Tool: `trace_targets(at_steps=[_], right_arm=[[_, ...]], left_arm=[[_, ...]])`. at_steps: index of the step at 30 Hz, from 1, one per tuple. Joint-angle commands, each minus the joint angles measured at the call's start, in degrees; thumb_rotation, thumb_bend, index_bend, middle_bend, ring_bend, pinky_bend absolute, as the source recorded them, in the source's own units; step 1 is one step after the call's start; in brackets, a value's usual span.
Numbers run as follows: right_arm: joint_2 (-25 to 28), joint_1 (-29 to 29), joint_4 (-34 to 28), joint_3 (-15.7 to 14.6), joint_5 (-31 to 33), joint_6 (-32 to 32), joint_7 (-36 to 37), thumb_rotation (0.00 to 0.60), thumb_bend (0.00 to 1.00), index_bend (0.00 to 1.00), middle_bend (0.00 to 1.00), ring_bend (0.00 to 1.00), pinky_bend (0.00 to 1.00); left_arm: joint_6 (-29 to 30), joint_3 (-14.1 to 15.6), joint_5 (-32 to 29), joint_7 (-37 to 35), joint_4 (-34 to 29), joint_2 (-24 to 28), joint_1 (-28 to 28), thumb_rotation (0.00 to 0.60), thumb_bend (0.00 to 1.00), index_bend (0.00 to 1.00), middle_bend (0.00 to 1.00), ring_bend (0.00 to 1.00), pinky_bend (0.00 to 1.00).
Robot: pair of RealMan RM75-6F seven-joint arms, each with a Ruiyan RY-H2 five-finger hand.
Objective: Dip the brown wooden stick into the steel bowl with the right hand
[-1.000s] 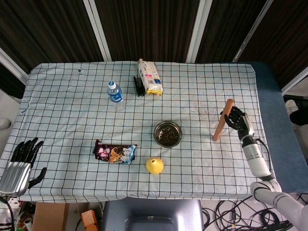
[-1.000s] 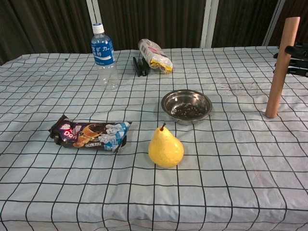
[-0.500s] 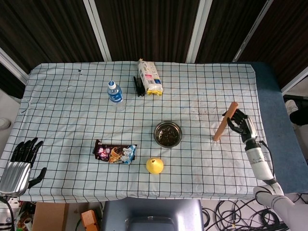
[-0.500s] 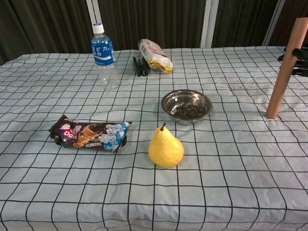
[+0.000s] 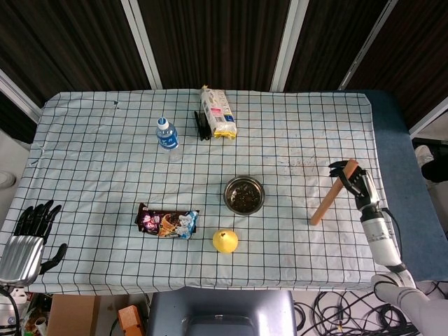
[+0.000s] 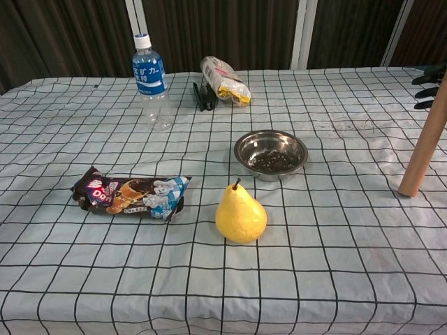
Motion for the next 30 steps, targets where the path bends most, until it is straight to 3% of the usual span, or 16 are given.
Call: trace_targets(at_steps=[1,8,11,16,24,28,30], right_arm=[[-0.06,-0.21,-0.17,-0.33,-0.29,0.95,1.56,0.391,0.25,0.43,0.37,0.36,0.39],[2.27,-0.95,-4.62,-1.65,-2.12,4.54,6.92,0.392,0.25,0.45,0.38,0.36,0.39],[3.29,-1.03,-6.67,-2.5,-3.1,5.46,7.64,0.395,0.25,0.53,0.38,0.39,0.41],[4.59,-0.53,-9.78,-3.92,-4.35,5.36,9.09,0.428,0.25,0.68,0.47,0.52,0.59],[4.55,0.37,-10.57,-4.61,-4.57,4.97,11.0,0.47,0.26,0.85,0.63,0.71,0.76],[4.32,0.49,-10.46,-4.59,-4.43,5.52,11.65,0.562,0.27,0.96,0.76,0.87,0.92],[3.95,0.49,-10.37,-4.4,-4.22,6.03,11.45,0.593,0.37,0.99,0.81,0.93,0.97]], left_arm=[[-0.02,-0.03,-0.03,-0.03,0.01,0.01,-0.02,0.6,0.35,0.0,0.0,0.0,0.0],[0.23,-0.12,0.01,-0.36,0.08,0.06,0.05,0.6,0.35,0.0,0.0,0.0,0.0],[0.25,-0.07,0.15,-0.34,0.14,0.04,0.04,0.6,0.35,0.0,0.0,0.0,0.0],[0.43,-0.02,0.27,-0.27,0.06,0.04,0.13,0.6,0.35,0.0,0.0,0.0,0.0],[0.66,-0.23,0.04,-0.94,0.28,0.25,0.23,0.6,0.35,0.0,0.0,0.0,0.0],[0.67,-0.24,0.11,-1.09,0.34,0.32,0.21,0.6,0.35,0.0,0.0,0.0,0.0],[0.62,-0.21,0.15,-0.99,0.36,0.3,0.19,0.6,0.35,0.0,0.0,0.0,0.0]])
